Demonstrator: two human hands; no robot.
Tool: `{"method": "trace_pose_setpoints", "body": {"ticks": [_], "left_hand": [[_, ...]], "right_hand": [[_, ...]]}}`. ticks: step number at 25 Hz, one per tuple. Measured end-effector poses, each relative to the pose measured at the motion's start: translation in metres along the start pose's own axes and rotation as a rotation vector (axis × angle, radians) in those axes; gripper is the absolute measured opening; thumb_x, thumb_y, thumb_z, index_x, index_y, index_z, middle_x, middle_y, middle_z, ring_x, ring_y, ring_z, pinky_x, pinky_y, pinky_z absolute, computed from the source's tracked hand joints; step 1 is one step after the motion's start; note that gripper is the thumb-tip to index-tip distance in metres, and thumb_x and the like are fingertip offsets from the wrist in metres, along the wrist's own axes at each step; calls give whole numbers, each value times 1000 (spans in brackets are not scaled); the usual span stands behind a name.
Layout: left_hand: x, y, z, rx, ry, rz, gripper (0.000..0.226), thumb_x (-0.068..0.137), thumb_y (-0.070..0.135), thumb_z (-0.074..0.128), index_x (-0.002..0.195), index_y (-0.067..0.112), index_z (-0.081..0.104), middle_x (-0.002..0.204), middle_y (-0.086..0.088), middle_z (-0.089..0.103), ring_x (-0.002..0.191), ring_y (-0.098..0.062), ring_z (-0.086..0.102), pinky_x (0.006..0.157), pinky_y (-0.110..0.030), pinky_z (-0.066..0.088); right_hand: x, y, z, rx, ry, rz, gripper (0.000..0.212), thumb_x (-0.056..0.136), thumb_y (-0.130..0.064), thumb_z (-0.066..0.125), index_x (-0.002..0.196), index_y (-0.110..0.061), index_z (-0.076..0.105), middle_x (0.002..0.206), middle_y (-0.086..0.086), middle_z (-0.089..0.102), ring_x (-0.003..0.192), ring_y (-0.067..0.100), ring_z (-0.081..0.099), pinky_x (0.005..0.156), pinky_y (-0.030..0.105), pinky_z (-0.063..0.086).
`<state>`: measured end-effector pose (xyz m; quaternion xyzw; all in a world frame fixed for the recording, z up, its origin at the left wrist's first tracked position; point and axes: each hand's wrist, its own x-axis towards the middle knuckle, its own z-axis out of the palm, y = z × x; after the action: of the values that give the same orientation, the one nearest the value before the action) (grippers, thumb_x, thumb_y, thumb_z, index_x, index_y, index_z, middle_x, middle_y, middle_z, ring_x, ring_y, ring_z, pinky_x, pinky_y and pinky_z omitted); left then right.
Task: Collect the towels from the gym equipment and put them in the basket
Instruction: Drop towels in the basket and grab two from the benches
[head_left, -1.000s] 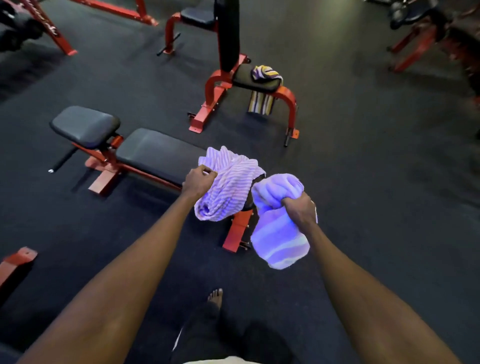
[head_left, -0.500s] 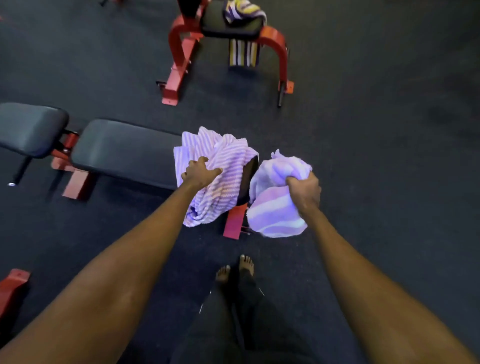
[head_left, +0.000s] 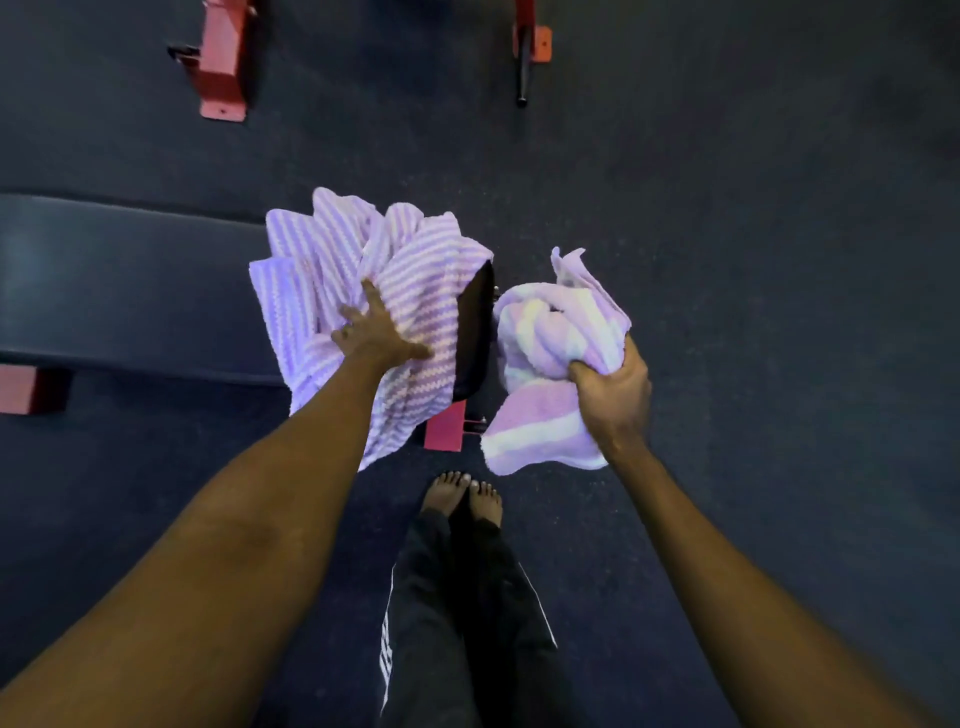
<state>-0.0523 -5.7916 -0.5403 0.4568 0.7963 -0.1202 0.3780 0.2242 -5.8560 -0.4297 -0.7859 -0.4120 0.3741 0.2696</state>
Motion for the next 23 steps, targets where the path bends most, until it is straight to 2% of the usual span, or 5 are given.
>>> {"method": "trace_pose_setpoints", "body": {"ticks": [4,8,11,17,23], "left_hand": [[16,-5,-3,105,21,115,102,85,35,72,158,7,7,148,-28,41,136,-43,43,110,-51,33],[-20,30,-46,-89,23,157,64,84,45,60,134,5,55,136,-21,59,128,-42,52,106,-47,37],[-76,77,-88,-248,109,256,49,90,37,58,126,3,60,130,-25,61,127,-44,50,106,-41,36],[-187,175,-148,-357,130,587,30,83,26,62,97,1,69,90,-16,69,89,-36,62,73,-30,40],[-318,290,-150,-345,48,878,31,78,31,64,90,3,68,87,-10,70,84,-29,64,75,-32,47]], "right_hand": [[4,3,7,38,38,-5,59,77,-39,64,134,-24,59,124,3,71,114,23,66,94,43,55],[-3,-22,-9,99,66,-26,55,80,-37,63,132,-23,60,123,2,71,113,22,66,94,44,55],[-13,-50,-41,144,114,-53,51,84,-40,62,133,-26,59,123,-2,70,114,20,65,96,41,54],[-39,-95,-154,228,337,-70,42,86,-27,69,127,-32,60,110,-11,70,104,13,66,86,33,53],[-83,-95,-275,305,601,-34,42,80,-30,66,122,-27,63,108,-2,74,102,24,69,81,31,52]]}}
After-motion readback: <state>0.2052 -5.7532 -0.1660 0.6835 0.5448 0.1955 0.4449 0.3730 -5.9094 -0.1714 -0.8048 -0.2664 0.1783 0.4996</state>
